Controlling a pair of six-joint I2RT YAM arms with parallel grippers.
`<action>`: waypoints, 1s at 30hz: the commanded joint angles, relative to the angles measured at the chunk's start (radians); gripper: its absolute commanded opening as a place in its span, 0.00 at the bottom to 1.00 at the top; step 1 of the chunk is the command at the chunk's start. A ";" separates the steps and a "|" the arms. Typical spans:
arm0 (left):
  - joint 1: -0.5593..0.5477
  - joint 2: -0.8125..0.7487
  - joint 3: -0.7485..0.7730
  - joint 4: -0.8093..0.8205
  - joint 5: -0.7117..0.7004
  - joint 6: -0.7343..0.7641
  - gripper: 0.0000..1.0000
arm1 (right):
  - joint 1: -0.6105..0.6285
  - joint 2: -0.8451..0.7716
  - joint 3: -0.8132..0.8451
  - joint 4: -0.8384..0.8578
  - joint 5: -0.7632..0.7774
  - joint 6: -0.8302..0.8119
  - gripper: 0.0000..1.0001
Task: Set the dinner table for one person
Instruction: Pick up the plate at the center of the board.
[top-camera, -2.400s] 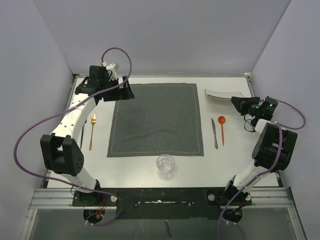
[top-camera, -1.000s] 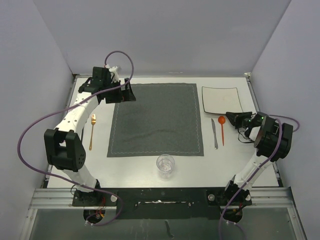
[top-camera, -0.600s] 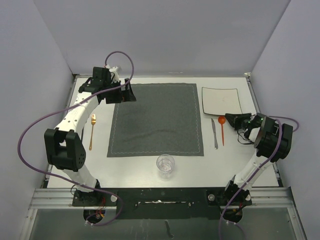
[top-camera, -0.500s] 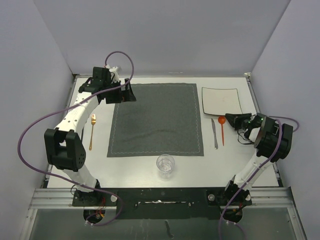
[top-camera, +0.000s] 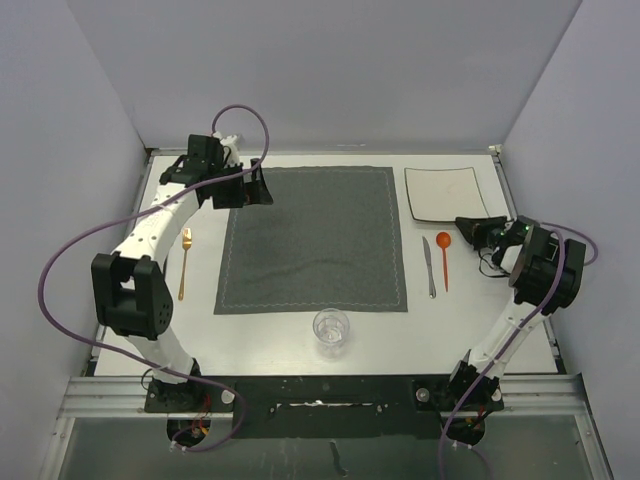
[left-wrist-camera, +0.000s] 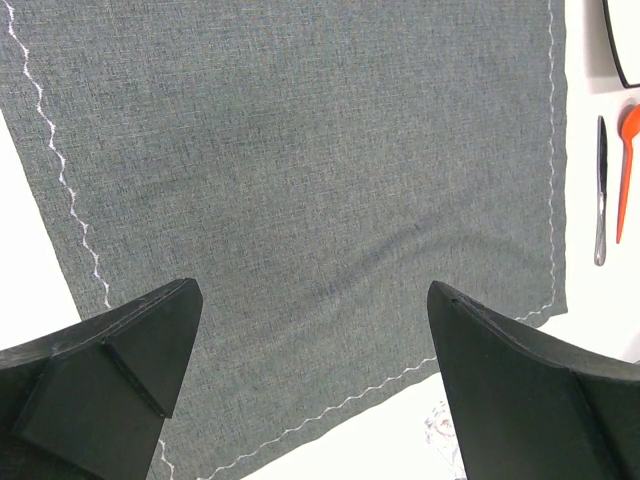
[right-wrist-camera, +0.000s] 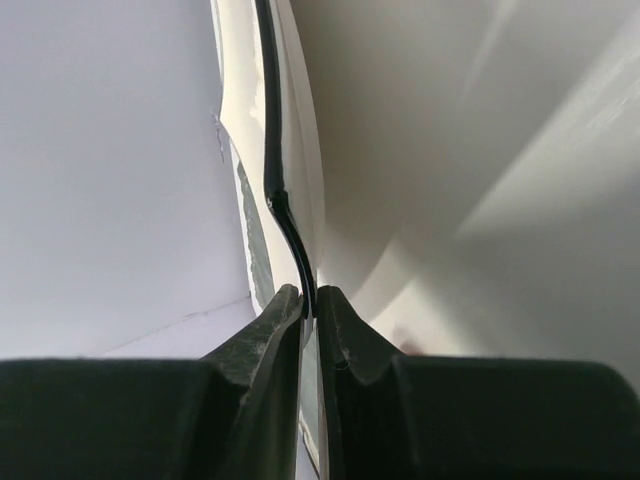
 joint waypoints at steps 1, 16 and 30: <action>0.008 0.029 0.051 0.017 0.023 0.016 0.98 | -0.013 0.040 0.071 0.057 0.007 0.005 0.00; 0.008 0.050 0.065 0.011 0.028 0.016 0.98 | -0.014 0.105 0.033 0.085 0.008 -0.015 0.00; 0.014 0.048 0.062 0.012 0.032 0.016 0.98 | -0.020 0.055 0.056 -0.098 0.099 -0.107 0.38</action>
